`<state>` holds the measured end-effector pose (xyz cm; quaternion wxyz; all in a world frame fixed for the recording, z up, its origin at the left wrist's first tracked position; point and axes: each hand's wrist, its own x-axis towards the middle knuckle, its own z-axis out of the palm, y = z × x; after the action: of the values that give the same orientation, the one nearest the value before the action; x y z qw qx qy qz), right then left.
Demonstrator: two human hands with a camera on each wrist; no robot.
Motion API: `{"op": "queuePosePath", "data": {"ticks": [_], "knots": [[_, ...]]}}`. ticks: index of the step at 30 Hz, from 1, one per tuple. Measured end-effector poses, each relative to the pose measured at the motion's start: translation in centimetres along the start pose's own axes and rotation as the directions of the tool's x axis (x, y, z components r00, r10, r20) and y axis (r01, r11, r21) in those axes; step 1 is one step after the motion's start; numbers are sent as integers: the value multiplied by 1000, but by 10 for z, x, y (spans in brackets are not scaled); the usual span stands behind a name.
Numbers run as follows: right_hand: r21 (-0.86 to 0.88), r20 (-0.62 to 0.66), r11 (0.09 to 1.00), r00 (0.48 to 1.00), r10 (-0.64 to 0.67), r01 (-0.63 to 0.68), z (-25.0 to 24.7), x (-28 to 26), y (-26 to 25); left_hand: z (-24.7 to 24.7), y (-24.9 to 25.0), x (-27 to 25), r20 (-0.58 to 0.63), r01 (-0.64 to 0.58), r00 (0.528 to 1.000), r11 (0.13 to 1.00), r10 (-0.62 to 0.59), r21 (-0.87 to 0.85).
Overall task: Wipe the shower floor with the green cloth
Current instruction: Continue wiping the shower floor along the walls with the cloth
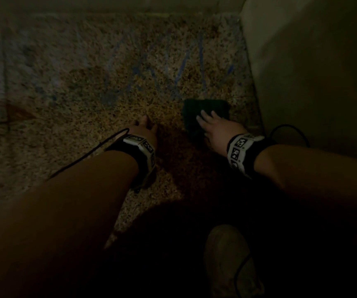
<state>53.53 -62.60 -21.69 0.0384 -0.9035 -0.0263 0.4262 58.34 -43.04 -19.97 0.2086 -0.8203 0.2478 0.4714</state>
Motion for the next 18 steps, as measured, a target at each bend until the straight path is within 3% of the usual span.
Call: {"op": "queuePosePath", "data": {"ticks": [6,12,15,18], "knots": [[4,160,999,986,-53,53,44,-45,23,10,8,10,4,-15,1000,997,15,-77],[-14,61,998,996,-59,60,45,-42,39,-3,26,5,28,-10,1000,995,13,-102],[66,-27,997,998,51,-49,25,-18,48,-3,29,6,34,4,999,997,-2,-79],[153,-24,980,991,133,-128,7,0,51,-5,28,6,38,11,999,999,-9,-51]]}}
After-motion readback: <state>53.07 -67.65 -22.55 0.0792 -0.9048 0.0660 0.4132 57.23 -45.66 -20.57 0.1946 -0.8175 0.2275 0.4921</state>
